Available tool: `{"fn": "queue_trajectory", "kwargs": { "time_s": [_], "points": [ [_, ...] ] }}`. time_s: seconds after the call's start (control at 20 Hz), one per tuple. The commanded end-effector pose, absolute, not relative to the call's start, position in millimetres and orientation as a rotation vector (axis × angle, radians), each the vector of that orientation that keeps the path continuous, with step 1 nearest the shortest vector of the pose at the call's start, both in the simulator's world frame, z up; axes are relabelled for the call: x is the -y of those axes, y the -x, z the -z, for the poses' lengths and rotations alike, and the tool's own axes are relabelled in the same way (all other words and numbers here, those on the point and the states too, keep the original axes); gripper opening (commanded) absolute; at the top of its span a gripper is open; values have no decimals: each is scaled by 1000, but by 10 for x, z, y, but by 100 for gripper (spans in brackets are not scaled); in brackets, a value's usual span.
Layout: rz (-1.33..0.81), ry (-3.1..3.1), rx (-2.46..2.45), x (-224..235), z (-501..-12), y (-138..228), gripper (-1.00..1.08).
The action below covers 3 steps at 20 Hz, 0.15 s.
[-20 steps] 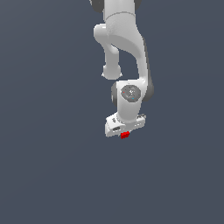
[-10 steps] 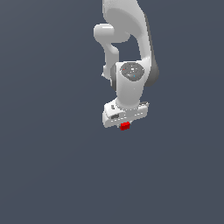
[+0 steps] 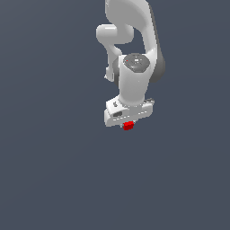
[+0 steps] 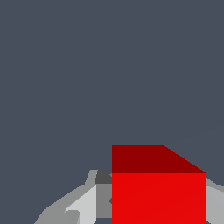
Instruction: Pick up the red cube and move it to a goal position.
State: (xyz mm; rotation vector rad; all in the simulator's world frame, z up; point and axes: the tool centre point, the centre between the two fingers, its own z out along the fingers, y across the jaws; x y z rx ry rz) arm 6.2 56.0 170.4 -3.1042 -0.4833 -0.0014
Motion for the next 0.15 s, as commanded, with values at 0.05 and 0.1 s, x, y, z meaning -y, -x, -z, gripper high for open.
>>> {"fn": "queue_trajectory", "kwargs": {
  "time_s": [0.05, 0.1],
  "points": [
    [0, 3104, 484, -563, -1675, -68, -100],
    [0, 3104, 484, -563, -1672, -68, -100]
  ]
}}
